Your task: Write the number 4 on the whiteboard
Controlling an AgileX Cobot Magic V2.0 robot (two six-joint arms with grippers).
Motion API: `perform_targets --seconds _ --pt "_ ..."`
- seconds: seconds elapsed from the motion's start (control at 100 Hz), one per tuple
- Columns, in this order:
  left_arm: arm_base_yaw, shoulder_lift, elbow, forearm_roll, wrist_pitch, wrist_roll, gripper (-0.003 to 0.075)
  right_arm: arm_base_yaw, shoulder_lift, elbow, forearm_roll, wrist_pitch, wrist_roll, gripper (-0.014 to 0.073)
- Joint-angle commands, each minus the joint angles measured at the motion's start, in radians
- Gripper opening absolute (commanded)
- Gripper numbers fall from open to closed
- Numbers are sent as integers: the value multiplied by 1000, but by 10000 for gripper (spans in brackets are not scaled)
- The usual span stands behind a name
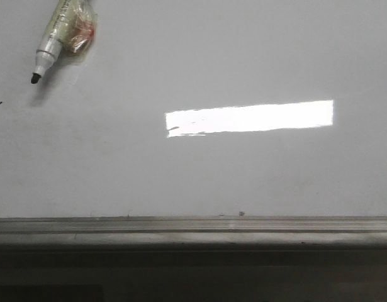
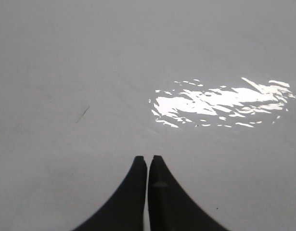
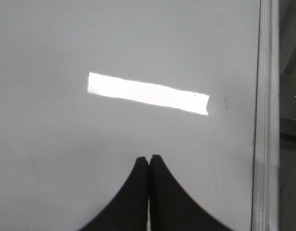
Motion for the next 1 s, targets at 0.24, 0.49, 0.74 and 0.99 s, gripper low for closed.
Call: perform_targets --seconds 0.24,0.49,0.74,0.99 --pt "2 -27 27 -5 -77 -11 -20 -6 -15 22 -7 -88 -2 -64" --pt "2 -27 27 -5 -77 -11 -20 -6 -15 22 -7 -88 -2 -64" --pt "2 -27 27 -5 -77 -11 -20 -6 -15 22 -7 -90 -2 -64" --pt "2 -27 27 -5 -105 -11 -20 -6 -15 22 6 -114 -2 -64"
